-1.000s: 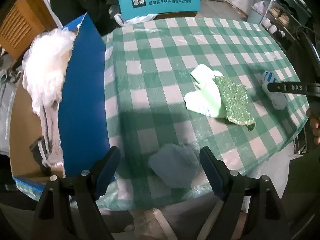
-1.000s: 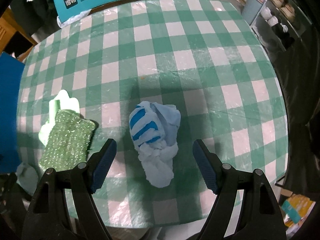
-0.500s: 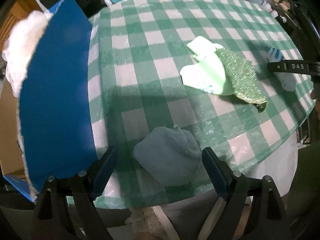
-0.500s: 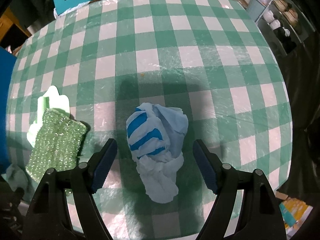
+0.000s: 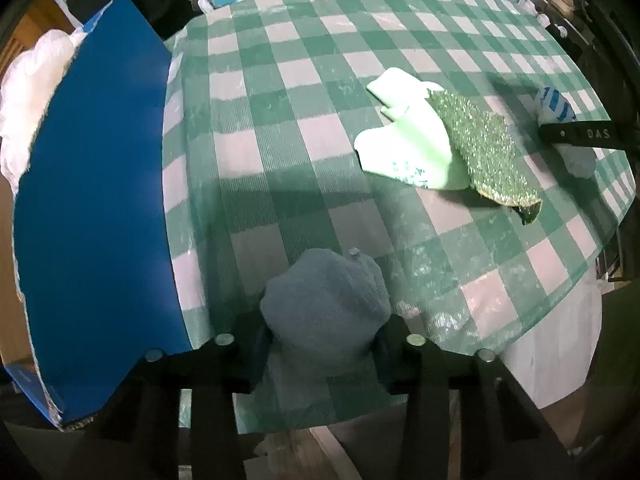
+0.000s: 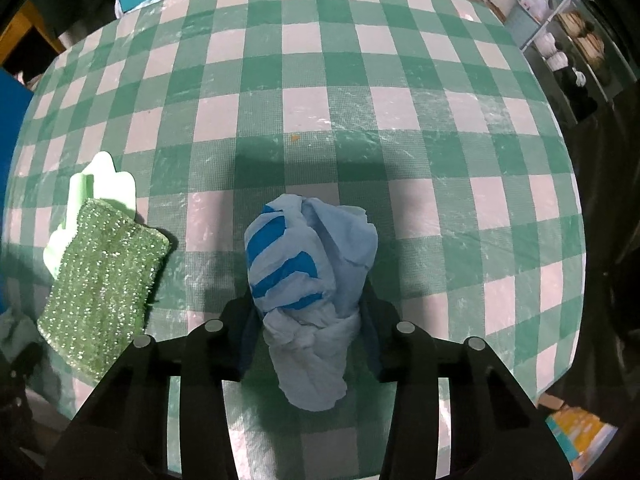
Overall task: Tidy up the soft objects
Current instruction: 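Grasp the grey cloth with the left gripper while the right gripper grasps the striped sock, then carry the grey cloth and striped sock over the box and release them inside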
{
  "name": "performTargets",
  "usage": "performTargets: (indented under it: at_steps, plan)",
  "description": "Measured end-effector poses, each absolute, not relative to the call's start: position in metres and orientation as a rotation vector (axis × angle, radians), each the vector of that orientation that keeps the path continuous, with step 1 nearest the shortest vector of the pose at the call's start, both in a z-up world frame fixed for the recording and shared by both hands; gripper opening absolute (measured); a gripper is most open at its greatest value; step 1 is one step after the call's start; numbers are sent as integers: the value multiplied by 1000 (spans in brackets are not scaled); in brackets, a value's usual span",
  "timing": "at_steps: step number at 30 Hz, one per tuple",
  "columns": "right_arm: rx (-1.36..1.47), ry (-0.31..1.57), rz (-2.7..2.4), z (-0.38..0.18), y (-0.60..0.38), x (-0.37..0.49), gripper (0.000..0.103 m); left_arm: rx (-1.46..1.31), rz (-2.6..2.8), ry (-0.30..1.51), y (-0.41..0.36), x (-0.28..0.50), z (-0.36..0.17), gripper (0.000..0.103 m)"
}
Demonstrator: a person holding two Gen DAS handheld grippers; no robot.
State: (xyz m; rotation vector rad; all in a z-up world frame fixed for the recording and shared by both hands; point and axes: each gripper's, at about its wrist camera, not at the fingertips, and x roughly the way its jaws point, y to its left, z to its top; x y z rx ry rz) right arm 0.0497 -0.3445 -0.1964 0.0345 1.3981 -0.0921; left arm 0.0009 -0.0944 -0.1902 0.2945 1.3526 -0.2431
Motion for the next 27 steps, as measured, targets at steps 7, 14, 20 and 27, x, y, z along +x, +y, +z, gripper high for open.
performTargets:
  at_steps: [7,14,20,27]
  plan:
    - [49,1348,-75,-174,-345,43,40,291,-249,1334,-103,10,-185,34]
    - [50,1284,-31,-149,-332,32,40,310,-248,1290,-110,16,-176,31]
    - [39,1226,18,-124,-316,32,40,293,-237,1251,-114,26,-159,31]
    - [25,1180,68,-103,-297,31,40,259,-217,1198,-92,23,-145,31]
